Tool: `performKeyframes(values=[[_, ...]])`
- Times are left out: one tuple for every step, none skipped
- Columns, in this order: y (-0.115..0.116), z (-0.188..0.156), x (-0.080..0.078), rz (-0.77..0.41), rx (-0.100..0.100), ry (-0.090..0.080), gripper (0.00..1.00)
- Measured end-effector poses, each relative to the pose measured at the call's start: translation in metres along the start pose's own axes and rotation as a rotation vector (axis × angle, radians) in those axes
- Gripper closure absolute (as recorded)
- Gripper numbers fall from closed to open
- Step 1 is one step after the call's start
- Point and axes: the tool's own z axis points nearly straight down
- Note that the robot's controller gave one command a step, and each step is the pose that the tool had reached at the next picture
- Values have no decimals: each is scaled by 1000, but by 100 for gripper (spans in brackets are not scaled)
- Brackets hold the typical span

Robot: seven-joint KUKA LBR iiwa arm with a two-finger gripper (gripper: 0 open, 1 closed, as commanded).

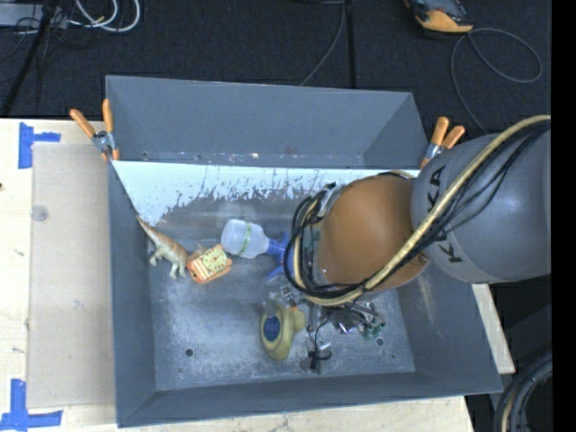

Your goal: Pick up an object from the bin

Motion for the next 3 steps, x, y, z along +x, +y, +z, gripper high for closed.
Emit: performKeyframes(values=[[-1,41,-1,-78,-3,8,0],[-7,55,-29,-542,-4,0,100],[-7,55,-29,-541,-4,-1,100]])
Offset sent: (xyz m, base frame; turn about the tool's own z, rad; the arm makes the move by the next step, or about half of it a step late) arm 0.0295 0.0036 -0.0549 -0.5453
